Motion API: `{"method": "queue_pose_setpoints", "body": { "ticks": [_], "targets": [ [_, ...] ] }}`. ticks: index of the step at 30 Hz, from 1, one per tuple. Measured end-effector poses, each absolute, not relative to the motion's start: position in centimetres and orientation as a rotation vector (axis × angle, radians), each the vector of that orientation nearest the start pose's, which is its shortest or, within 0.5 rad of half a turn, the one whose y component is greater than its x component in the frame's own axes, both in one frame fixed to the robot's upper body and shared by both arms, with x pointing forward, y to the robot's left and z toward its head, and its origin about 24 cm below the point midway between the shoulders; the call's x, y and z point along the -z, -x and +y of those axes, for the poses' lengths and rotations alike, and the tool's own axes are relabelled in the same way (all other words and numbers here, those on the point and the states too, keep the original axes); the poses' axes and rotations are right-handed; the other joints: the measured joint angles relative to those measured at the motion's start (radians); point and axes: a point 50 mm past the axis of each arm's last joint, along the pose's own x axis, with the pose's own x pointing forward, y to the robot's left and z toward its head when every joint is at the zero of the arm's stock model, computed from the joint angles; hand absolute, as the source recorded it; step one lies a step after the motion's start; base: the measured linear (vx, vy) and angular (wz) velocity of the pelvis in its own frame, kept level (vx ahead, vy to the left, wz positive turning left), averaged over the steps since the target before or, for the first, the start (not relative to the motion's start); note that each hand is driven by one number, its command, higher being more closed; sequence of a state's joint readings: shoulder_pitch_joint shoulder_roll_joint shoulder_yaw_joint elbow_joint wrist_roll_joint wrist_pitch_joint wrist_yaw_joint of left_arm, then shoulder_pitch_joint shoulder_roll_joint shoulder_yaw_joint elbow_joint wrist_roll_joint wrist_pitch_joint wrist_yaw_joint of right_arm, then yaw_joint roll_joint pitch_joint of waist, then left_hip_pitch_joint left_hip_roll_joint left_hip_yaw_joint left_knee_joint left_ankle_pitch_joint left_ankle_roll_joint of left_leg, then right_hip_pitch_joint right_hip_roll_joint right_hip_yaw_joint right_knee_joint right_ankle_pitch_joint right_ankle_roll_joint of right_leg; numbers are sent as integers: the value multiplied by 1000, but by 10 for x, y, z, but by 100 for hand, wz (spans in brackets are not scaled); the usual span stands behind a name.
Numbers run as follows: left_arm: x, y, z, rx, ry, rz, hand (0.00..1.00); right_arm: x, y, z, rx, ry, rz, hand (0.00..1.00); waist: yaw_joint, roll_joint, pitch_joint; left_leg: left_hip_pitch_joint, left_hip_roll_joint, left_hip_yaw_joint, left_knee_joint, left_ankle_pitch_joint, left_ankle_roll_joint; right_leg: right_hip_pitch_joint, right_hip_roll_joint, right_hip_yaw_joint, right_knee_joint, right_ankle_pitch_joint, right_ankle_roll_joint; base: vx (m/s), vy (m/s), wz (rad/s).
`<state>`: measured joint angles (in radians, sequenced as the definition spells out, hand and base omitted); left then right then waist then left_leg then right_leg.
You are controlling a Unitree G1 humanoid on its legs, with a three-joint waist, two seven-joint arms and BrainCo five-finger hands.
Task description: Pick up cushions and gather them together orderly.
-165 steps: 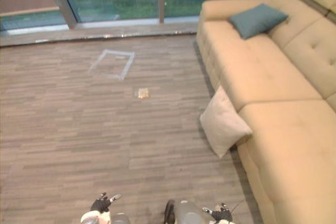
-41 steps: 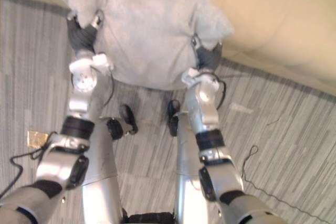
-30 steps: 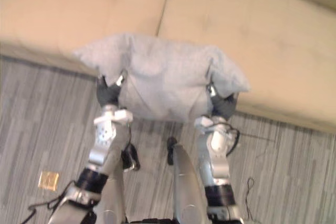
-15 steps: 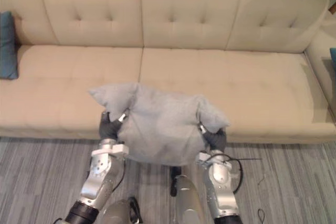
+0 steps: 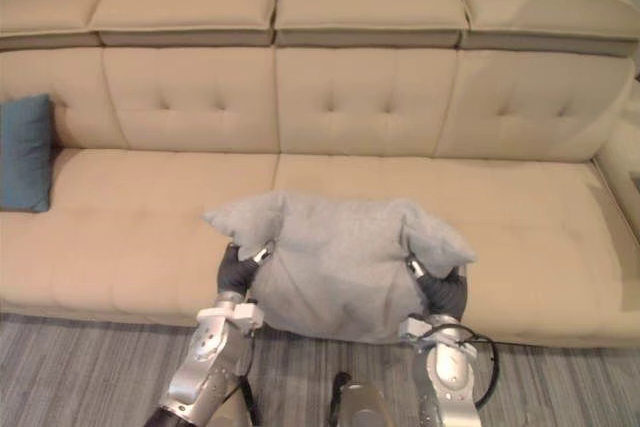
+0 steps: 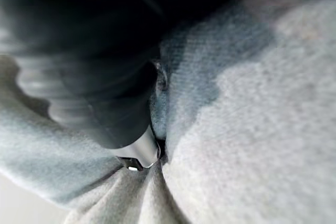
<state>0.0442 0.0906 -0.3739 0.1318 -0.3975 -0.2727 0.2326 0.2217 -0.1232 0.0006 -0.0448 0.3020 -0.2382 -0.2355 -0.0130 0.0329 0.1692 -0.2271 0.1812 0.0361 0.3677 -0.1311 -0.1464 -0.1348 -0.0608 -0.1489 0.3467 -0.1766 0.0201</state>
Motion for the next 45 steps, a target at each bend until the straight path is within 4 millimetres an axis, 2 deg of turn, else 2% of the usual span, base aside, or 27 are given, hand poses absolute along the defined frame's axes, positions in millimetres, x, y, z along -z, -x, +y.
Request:
{"method": "queue_pose_setpoints", "body": {
  "ticks": [1, 2, 3, 7, 11, 14, 16, 18, 19, 21, 22, 24, 26, 28, 29, 30, 36, 39, 43, 44, 45],
  "targets": [
    [-13, -228, 103, 38, 314, 36, 100, -20, -202, -197, 333, -189, -24, 100, 2, -18, -12, 10, -21, 12, -21, 10, 14, 1, -22, 6, -8, 5, 11, 102, 160, -13],
    [-13, -228, 103, 39, 311, 37, 100, -19, -202, -196, 334, -191, -18, 100, 3, -22, -14, 13, -26, 16, -31, 13, 18, 2, -32, 8, -14, 6, 15, 90, 150, -2],
    [-13, -228, 103, 39, 312, 37, 100, -18, -202, -194, 335, -190, -15, 100, 11, -32, -20, 25, -54, 37, -60, 23, 34, 1, -57, 26, -24, 17, 34, 102, 198, -11],
    [-12, -227, 104, 55, 302, 46, 100, -20, -204, -193, 331, -186, -24, 100, 11, -34, -22, 79, -101, 79, -146, 46, 65, 27, -94, 65, -93, 49, 70, 57, 138, -16],
    [-13, -228, 106, 79, 269, 38, 100, -23, -207, -193, 325, -185, -37, 100, 11, -45, -30, 89, -114, 96, -175, 56, 72, 29, -99, 79, -131, 70, 74, 47, 58, -11],
    [-22, -237, 108, 94, 247, 0, 100, -33, -222, -191, 306, -181, -84, 100, 10, -52, -28, 75, -117, 97, -200, 72, 73, 10, -99, 78, -142, 77, 72, 12, 0, 0],
    [-35, -249, 108, 105, 224, -55, 100, -46, -241, -191, 290, -167, -138, 100, 11, -52, -23, 35, -117, 96, -213, 92, 75, -35, -98, 76, -141, 90, 68, -17, -6, 2],
    [-64, -272, 109, 84, 201, -171, 100, -75, -274, -186, 273, -126, -244, 100, 13, -50, 13, -33, -114, 92, -209, 117, 77, -104, -95, 74, -135, 112, 64, -73, -10, 4],
    [-72, -278, 110, 74, 199, -201, 100, -83, -281, -185, 270, -125, -271, 100, 15, -49, 19, -54, -112, 92, -205, 120, 78, -125, -94, 73, -131, 116, 63, -122, -7, 3],
    [-108, -298, 114, 23, 181, -335, 100, -120, -301, -177, 271, -105, -396, 100, 24, -46, 59, -104, -109, 90, -183, 128, 79, -176, -94, 75, -103, 121, 64, -108, -2, 2],
    [-117, -302, 115, 10, 178, -365, 100, -129, -306, -174, 271, -107, -425, 100, 26, -46, 63, -119, -108, 90, -176, 128, 79, -192, -94, 77, -96, 121, 64, -94, 0, 0],
    [-166, -320, 120, -32, 149, -530, 100, -176, -328, -168, 283, -76, -566, 100, 31, -43, 101, -175, -107, 87, -157, 137, 82, -255, -95, 78, -61, 121, 63, -121, -2, 2],
    [-199, -329, 121, -60, 146, -631, 100, -208, -338, -166, 297, -44, -655, 100, 40, -36, 119, -216, -106, 84, -150, 143, 84, -299, -95, 76, -43, 123, 63, -116, -7, 6],
    [-245, -340, 126, -118, 130, -773, 100, -255, -350, -162, 315, -12, -772, 100, 42, -21, 165, -250, -108, 71, -156, 168, 83, -334, -95, 70, -36, 133, 59, -94, -14, 11],
    [-255, -342, 128, -138, 128, -801, 100, -266, -352, -161, 323, -9, -796, 100, 41, -15, 171, -264, -107, 65, -156, 174, 82, -345, -95, 66, -36, 135, 57, -84, -22, 15],
    [-279, -345, 131, -183, 121, -865, 100, -289, -356, -158, 348, 4, -848, 100, 39, -7, 188, -291, -107, 59, -164, 191, 82, -373, -94, 56, -34, 142, 54, -55, -20, 11],
    [-338, -355, 141, -336, 71, -982, 100, -363, -361, -146, 432, 28, -965, 100, 26, 1, 253, -375, -112, 32, -217, 246, 76, -472, -95, 36, -27, 152, 48, -12, -35, 11],
    [-355, -363, 148, -390, 40, -975, 100, -388, -363, -141, 458, 72, -985, 100, 18, 7, 289, -412, -113, 15, -224, 256, 74, -508, -97, 20, -21, 153, 46, 11, -33, 9],
    [-368, -367, 151, -419, 13, -971, 100, -405, -362, -138, 475, 62, -990, 100, 14, 7, 301, -485, -114, 6, -223, 266, 74, -583, -98, 19, -6, 153, 46, 9, -22, 5],
    [-374, -367, 151, -421, 12, -976, 0, -408, -362, -138, 484, 54, -992, 0, 14, 7, 314, -505, -113, 5, -220, 266, 74, -604, -98, 21, -1, 152, 46, 0, 0, 0],
    [-378, -366, 150, -422, 18, -986, 0, -412, -360, -139, 494, 38, -998, 0, 14, 7, 316, -532, -113, 4, -212, 266, 74, -626, -98, 20, -1, 152, 46, 0, 0, 0]
  ]
}}
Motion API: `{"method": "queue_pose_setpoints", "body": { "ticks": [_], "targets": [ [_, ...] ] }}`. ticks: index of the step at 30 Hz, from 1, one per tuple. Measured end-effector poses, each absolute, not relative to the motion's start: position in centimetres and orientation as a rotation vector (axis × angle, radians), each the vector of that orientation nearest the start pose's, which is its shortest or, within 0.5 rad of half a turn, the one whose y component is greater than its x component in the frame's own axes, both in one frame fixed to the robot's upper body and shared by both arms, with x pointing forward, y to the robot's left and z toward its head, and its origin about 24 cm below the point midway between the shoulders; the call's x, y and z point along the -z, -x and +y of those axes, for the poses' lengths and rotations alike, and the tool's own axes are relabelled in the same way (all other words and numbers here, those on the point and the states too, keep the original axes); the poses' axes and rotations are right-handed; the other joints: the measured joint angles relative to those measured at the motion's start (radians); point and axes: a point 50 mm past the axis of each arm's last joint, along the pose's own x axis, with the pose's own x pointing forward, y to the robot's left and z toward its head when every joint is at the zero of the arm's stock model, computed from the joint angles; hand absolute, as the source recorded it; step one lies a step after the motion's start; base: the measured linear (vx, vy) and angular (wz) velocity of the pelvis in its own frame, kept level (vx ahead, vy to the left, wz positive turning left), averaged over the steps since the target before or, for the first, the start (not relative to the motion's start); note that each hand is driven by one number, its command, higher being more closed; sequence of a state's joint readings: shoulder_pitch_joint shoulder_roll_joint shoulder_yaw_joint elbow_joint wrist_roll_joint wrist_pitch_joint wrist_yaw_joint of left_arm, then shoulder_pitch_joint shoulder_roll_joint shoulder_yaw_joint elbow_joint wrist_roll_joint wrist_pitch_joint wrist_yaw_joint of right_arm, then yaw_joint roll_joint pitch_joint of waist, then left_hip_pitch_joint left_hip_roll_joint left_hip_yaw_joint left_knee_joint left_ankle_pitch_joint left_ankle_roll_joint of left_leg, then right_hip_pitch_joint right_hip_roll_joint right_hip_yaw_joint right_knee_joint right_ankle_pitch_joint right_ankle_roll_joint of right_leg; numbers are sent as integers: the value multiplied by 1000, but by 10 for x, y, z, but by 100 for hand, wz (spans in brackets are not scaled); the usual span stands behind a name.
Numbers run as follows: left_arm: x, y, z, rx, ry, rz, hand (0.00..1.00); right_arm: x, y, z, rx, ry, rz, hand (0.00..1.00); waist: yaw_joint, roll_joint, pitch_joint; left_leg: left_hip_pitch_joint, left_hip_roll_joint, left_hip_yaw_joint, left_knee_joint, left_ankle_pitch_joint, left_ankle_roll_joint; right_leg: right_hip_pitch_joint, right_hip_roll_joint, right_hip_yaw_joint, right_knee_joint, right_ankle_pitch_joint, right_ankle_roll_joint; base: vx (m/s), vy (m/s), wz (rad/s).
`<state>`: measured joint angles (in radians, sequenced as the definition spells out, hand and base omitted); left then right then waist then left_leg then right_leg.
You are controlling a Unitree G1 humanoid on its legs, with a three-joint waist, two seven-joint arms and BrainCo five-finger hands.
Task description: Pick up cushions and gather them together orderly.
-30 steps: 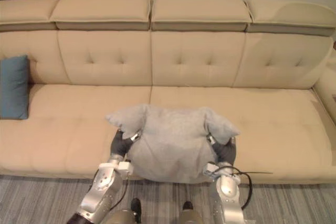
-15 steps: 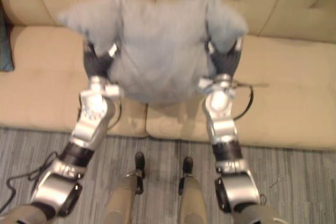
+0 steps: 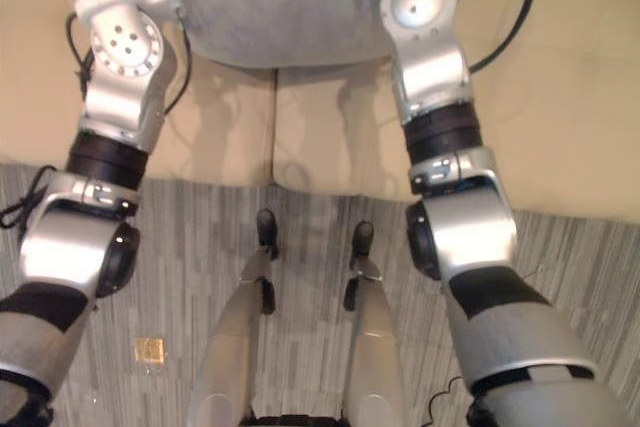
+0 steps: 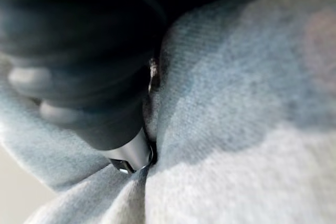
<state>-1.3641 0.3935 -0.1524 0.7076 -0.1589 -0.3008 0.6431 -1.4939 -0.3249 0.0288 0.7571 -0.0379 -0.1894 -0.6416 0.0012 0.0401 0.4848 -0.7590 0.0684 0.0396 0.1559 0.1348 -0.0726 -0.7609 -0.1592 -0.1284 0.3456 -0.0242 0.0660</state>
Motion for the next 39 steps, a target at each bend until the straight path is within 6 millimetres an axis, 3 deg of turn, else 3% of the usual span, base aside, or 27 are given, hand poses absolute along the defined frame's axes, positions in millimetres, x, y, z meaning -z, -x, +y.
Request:
{"method": "queue_pose_setpoints", "body": {
  "ticks": [10, 17, 22, 25, 28, 30, 31, 33, 34, 35, 36, 37, 39],
  "targets": [
    [-411, -355, 160, -436, 98, -1057, 0, -434, -343, -152, 526, -147, -1067, 0, 6, -1, 16, -65, 6, 13, 3, 4, -4, -89, 2, 24, 31, 0, 0, -2, -11, -3],
    [-424, -345, 195, -460, 248, -1061, 0, -446, -332, -199, 497, -369, -1064, 0, 9, -1, 17, -48, 12, 21, 3, 11, -5, -79, 3, 26, 47, 0, 0, -1, -9, 0],
    [-431, -334, 207, -403, 359, -1101, 0, -441, -325, -215, 428, -485, -1083, 0, 14, -2, 16, 24, 16, 34, 3, 11, -5, -9, 4, 25, 47, 0, 0, 0, -7, 0],
    [-423, -327, 215, -343, 420, -1138, 0, -424, -326, -220, 380, -522, -1080, 0, 14, -3, 15, 75, 18, 38, -3, 10, -6, 44, 4, 25, 37, -2, -1, -23, -14, -2],
    [-388, -335, 224, -340, 402, -1077, 0, -392, -327, -226, 361, -485, -1057, 0, 21, -4, 15, 150, 21, 60, -43, 8, -5, 95, 6, 35, 31, -9, 0, -43, -28, -8],
    [-342, -338, 229, -330, 356, -1000, 0, -350, -324, -232, 347, -402, -1019, 0, 24, -5, 14, 211, 22, 64, -53, 7, -7, 152, 6, 34, 30, -20, -1, 7, -55, -3],
    [-333, -338, 228, -325, 355, -984, 0, -342, -323, -234, 346, -388, -1008, 0, 24, -6, 14, 223, 22, 64, -56, 7, -7, 163, 6, 34, 30, -22, -2, 50, -49, 4],
    [-269, -338, 219, -314, 384, -854, 0, -284, -316, -242, 364, -323, -913, 0, 26, -7, -1, 284, 22, 62, -79, 6, -8, 226, 6, 22, 11, -30, -1, 68, -42, 5],
    [-250, -337, 216, -316, 395, -805, 0, -268, -315, -243, 372, -320, -872, 0, 26, -8, -17, 290, 21, 62, -87, 6, -8, 231, 6, 20, 5, -32, -1, 68, -24, 5],
    [-214, -336, 209, -316, 403, -709, 0, -239, -312, -245, 386, -291, -795, 0, 25, -9, -55, 291, 21, 61, -100, 6, -8, 233, 6, 14, -6, -32, 0, 124, -25, 6],
    [-162, -328, 197, -319, 415, -555, 0, -195, -303, -246, 401, -272, -680, 0, 24, -16, -99, 299, 20, 61, -115, 5, -8, 241, 5, 4, -17, -37, 2, 132, -23, 4],
    [-147, -324, 193, -321, 418, -505, 0, -182, -300, -245, 410, -270, -640, 0, 24, -20, -108, 306, 19, 62, -120, 4, -8, 246, 4, 4, -18, -38, 2, 178, -28, 7],
    [-88, -303, 174, -278, 405, -305, 0, -127, -281, -241, 437, -229, -475, 0, 24, -27, -112, 353, 18, 59, -115, -8, -11, 303, 2, -6, -22, -44, 5, 146, -19, 9]
  ]
}}
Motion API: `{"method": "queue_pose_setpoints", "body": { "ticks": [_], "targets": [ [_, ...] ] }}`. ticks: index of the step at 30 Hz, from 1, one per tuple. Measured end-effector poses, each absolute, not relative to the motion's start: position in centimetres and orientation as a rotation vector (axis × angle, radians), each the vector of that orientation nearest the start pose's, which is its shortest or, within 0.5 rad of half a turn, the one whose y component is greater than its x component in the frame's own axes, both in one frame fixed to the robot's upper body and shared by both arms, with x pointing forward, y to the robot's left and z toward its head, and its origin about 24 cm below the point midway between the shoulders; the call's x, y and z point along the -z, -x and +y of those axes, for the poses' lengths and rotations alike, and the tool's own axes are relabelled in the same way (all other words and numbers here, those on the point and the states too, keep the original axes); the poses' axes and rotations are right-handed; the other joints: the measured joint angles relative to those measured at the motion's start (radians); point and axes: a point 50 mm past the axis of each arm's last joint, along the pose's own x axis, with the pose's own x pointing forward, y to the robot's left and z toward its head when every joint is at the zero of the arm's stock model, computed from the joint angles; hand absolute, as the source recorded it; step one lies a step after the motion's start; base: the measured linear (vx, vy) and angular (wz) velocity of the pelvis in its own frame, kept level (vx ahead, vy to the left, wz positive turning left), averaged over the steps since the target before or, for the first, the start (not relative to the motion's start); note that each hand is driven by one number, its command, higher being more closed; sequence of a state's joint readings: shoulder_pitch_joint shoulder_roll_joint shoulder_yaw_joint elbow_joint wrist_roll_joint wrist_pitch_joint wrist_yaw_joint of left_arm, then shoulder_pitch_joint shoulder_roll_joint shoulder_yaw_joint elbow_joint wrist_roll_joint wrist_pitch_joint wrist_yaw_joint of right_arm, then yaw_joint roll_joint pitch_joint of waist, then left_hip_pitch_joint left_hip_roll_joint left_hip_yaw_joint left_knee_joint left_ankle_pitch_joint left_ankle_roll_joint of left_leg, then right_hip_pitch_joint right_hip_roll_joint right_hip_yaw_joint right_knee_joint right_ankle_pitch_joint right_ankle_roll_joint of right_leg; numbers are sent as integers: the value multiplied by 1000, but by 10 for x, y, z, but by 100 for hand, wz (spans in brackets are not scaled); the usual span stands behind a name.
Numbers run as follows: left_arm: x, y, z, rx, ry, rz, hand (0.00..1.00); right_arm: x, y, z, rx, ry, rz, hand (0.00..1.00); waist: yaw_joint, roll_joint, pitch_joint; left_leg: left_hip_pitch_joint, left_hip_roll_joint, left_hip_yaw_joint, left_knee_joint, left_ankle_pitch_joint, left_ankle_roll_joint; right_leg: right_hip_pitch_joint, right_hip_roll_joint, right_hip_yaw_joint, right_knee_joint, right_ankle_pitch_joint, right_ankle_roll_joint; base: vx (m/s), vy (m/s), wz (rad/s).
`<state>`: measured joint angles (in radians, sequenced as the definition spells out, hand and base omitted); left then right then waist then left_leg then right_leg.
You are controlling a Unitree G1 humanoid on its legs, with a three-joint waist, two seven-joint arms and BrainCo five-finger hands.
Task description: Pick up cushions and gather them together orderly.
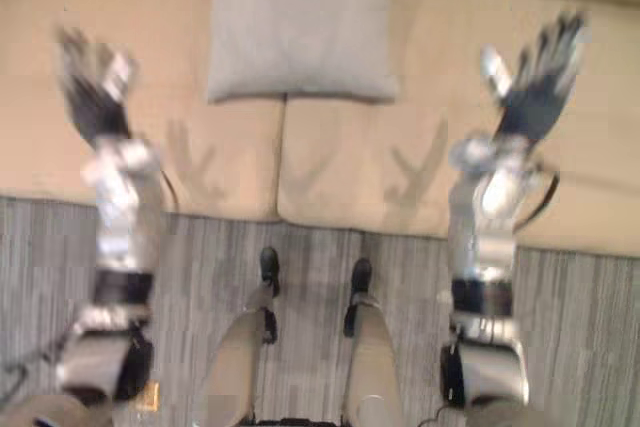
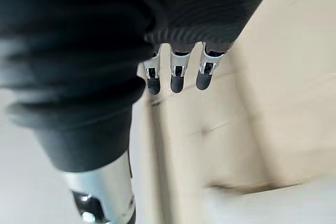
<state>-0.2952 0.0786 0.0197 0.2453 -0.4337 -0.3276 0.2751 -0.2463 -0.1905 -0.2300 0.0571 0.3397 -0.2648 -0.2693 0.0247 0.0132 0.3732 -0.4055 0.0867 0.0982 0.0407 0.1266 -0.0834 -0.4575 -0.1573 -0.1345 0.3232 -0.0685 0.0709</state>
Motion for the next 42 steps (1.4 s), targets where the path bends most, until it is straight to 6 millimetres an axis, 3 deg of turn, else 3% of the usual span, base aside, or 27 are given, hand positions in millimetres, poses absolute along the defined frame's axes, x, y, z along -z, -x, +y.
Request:
{"method": "queue_pose_setpoints", "body": {
  "ticks": [3, 4, 5, 9, 13, 19, 22, 26, 27, 29, 31, 32, 33, 34, 35, 36, 37, 38, 39, 40, 42],
  "targets": [
    [-22, -267, 164, -240, 349, -64, 0, -51, -248, -231, 460, -205, -204, 0, 3, -20, -27, 83, -1, 3, 25, -44, -1, 96, -2, -3, 3, -34, 0, 76, -12, 4],
    [-14, -261, 164, -239, 338, -31, 0, -41, -243, -231, 465, -204, -160, 0, 3, -22, -39, 89, -1, 3, 31, -55, -1, 106, -2, -5, 3, -39, -2, 50, -2, 2],
    [15, -245, 164, -228, 290, 90, 0, -6, -226, -228, 470, -177, -12, 0, 5, -30, -81, 107, 1, 3, 47, -78, 2, 131, -3, -11, 5, -52, -1, 59, 2, 4],
    [87, -194, 171, -235, 169, 455, 0, 72, -173, -213, 452, -132, 385, 0, 6, -45, -158, 189, 6, 9, 48, -106, -10, 212, -3, -19, 3, -88, 2, 51, -5, 2],
    [120, -161, 175, -258, 129, 657, 0, 111, -140, -204, 443, -143, 614, 0, 6, -46, -205, 247, 11, 26, 30, -110, -15, 265, 2, -19, -21, -92, 7, 52, -6, -8],
    [132, -144, 176, -243, 76, 748, 0, 131, -117, -205, 467, -145, 755, 0, 7, -52, -254, 312, 10, 45, -2, -109, -14, 329, 2, -8, -86, -69, 14, 57, 21, -9],
    [136, -140, 176, -238, 54, 782, 0, 131, -127, -200, 440, -141, 764, 0, 12, -55, -256, 336, 10, 90, 0, -116, -15, 342, 6, 35, -108, -43, 23, 64, 45, -38],
    [129, -157, 181, -266, 46, 737, 0, 127, -148, -193, 415, -150, 736, 0, 14, -48, -252, 251, 60, 124, 150, -181, -2, 287, 31, 27, -72, 17, 40, -60, 10, -34],
    [126, -164, 185, -291, 53, 717, 0, 125, -156, -185, 397, -167, 718, 0, 21, -50, -239, 224, 81, 127, 185, -190, 6, 246, 21, 7, 127, -73, 25, -107, -11, 3],
    [125, -165, 189, -300, 45, 708, 0, 126, -155, -179, 371, -163, 726, 0, 20, -80, -246, 210, 79, 110, 222, -190, 6, 252, -4, -1, 370, -162, 61, -103, -79, 34],
    [124, -164, 191, -305, 44, 705, 0, 127, -152, -177, 370, -164, 736, 0, 32, -98, -253, 172, 78, 99, 268, -189, 5, 275, -18, 8, 460, -180, 75, -69, -163, 28],
    [125, -162, 192, -321, 55, 710, 0, 125, -160, -179, 364, -159, 718, 0, 40, -107, -253, 126, 89, 96, 322, -187, 3, 276, -5, 15, 438, -220, 97, -171, -209, 0],
    [128, -156, 184, -327, 85, 732, 0, 122, -167, -181, 364, -149, 703, 0, 52, -63, -242, 119, 111, 91, 312, -175, 0, 281, 27, -2, 401, -225, 94, -211, -166, -12],
    [130, -153, 182, -327, 92, 741, 0, 121, -169, -182, 365, -146, 696, 0, 56, -56, -242, 118, 116, 92, 298, -161, -2, 288, 36, -6, 372, -233, 79, -288, -175, -3],
    [128, -155, 176, -318, 107, 722, 0, 120, -168, -189, 382, -124, 690, 0, 65, -45, -249, 95, 123, 101, 262, -108, -19, 302, 39, -36, 295, -289, 16, -301, -210, 7],
    [128, -157, 171, -306, 119, 720, 0, 120, -167, -193, 388, -112, 693, 0, 71, -37, -246, 65, 128, 105, 245, -83, -43, 294, 47, -70, 251, -327, -25, -327, -243, 9],
    [127, -158, 170, -303, 120, 720, 0, 119, -168, -193, 386, -110, 689, 0, 73, -31, -244, 53, 129, 102, 239, -67, -44, 288, 55, -78, 234, -333, -36, -313, -193, 9],
    [128, -158, 167, -287, 116, 724, 0, 117, -173, -192, 381, -105, 679, 0, 74, -7, -223, 53, 144, 93, 193, -11, -46, 288, 75, -104, 215, -324, -59, -320, -145, 34],
    [129, -157, 165, -277, 115, 729, 0, 119, -169, -192, 387, -103, 693, 0, 61, -3, -217, 67, 146, 95, 145, 43, -49, 293, 78, -134, 217, -316, -73, -313, -119, 45],
    [129, -156, 165, -279, 114, 729, 0, 121, -165, -192, 392, -101, 705, 0, 58, -5, -215, 74, 147, 100, 138, 48, -49, 296, 73, -150, 218, -313, -81, -312, -57, 47],
    [128, -157, 168, -282, 109, 721, 0, 124, -160, -191, 400, -103, 721, 0, 59, -25, -206, 88, 139, 114, 212, -14, -37, 294, 51, -170, 214, -298, -121, -287, 3, 14]
  ]
}}
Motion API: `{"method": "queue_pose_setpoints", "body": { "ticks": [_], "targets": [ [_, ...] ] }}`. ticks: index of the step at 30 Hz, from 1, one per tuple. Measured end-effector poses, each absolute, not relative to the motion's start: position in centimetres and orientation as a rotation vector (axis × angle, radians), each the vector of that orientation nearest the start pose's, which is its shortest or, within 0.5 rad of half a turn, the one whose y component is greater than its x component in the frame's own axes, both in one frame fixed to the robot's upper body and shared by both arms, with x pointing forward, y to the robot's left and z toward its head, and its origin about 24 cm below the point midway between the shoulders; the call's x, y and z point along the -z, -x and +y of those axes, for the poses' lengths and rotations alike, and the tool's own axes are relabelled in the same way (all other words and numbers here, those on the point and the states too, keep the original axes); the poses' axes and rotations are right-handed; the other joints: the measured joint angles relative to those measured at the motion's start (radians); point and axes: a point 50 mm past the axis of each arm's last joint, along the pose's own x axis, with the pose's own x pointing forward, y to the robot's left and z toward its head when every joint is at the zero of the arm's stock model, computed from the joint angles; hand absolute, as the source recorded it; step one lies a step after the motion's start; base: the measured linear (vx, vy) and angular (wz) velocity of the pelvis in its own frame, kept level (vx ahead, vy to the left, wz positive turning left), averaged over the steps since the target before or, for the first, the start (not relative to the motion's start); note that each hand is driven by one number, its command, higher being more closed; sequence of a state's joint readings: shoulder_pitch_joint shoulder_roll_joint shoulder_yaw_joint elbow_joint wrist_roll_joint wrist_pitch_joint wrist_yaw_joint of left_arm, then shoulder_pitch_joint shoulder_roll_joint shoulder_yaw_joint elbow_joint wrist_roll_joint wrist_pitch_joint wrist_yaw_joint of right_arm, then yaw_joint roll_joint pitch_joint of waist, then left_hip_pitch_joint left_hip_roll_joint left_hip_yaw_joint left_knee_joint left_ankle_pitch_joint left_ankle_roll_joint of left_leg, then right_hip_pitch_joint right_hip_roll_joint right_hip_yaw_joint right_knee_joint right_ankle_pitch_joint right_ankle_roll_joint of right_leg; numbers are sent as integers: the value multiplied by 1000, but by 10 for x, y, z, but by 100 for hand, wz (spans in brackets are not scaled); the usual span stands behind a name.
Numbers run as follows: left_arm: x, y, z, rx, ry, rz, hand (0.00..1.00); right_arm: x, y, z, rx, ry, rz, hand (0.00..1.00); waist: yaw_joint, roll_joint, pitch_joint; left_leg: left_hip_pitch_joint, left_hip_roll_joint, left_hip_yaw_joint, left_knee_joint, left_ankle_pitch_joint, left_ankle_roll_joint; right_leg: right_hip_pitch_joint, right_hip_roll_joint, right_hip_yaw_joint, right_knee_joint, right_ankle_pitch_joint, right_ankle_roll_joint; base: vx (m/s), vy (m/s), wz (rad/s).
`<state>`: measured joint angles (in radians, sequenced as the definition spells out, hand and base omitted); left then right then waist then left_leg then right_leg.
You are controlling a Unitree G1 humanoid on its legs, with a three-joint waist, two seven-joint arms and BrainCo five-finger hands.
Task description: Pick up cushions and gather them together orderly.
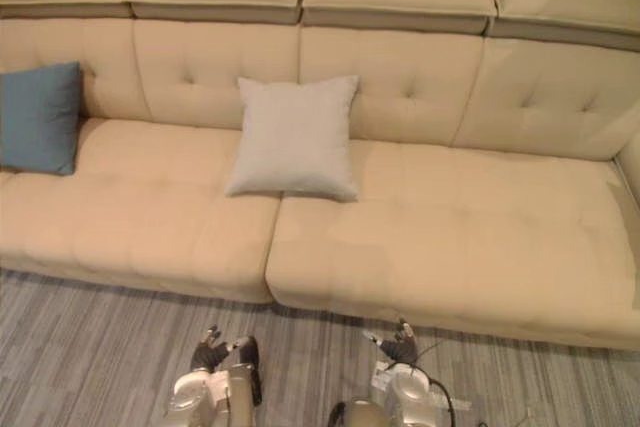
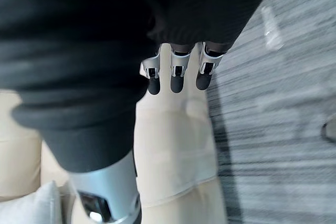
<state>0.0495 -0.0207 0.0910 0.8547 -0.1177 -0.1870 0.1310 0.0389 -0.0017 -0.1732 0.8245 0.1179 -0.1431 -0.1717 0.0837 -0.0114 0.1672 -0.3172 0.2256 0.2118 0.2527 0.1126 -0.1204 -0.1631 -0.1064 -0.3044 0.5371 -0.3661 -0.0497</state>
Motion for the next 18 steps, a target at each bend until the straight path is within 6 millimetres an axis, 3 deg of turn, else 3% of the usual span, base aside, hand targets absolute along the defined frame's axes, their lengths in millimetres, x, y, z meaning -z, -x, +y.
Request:
{"method": "queue_pose_setpoints", "body": {
  "ticks": [3, 6, 7, 8, 9, 11, 16, 18],
  "targets": [
    [128, -156, 169, -280, 99, 727, 0, 124, -159, -194, 405, -93, 723, 0, -21, -10, 5, 7, -16, -36, 208, -163, 25, -13, -26, 8, -47, 50, 8, -246, 93, 5],
    [130, -154, 170, -288, 102, 738, 0, 124, -159, -193, 402, -99, 723, 0, -24, -5, 2, 71, -17, -85, 323, -331, -1, -59, -33, 55, -63, 106, 36, -142, 221, -29],
    [133, -149, 169, -290, 103, 761, 0, 125, -156, -195, 411, -102, 731, 0, -25, 14, -7, 127, -25, -89, 231, -391, -20, -72, -23, 76, -62, 119, 60, -113, 269, -43],
    [134, -148, 169, -290, 105, 768, 0, 127, -154, -194, 415, -109, 741, 0, -26, 5, -6, 139, -33, -84, 206, -401, -22, -77, -22, 88, -65, 120, 70, -111, 250, -36],
    [134, -148, 176, -296, 84, 774, 0, 133, -147, -186, 406, -131, 783, 0, -27, -12, -22, 148, -54, -54, 163, -377, -9, -78, -33, 111, -108, 156, 92, -88, 178, -25],
    [139, -140, 180, -300, 69, 817, 0, 138, -137, -186, 410, -133, 825, 0, -35, -19, -44, 164, -79, -47, 119, -360, 3, -47, -34, 125, -199, 217, 108, -38, 185, -19],
    [143, -134, 183, -293, 42, 856, 0, 146, -124, -197, 454, -129, 887, 0, -43, -11, -53, 216, -115, -4, 57, -338, 37, 28, -38, 159, -359, 325, 136, 14, 147, -19],
    [147, -129, 183, -284, 28, 883, 0, 147, -121, -201, 479, -137, 893, 0, -46, 10, -64, 220, -124, 18, 47, -334, 43, 28, -38, 185, -400, 351, 143, 63, 92, -33]
  ]
}}
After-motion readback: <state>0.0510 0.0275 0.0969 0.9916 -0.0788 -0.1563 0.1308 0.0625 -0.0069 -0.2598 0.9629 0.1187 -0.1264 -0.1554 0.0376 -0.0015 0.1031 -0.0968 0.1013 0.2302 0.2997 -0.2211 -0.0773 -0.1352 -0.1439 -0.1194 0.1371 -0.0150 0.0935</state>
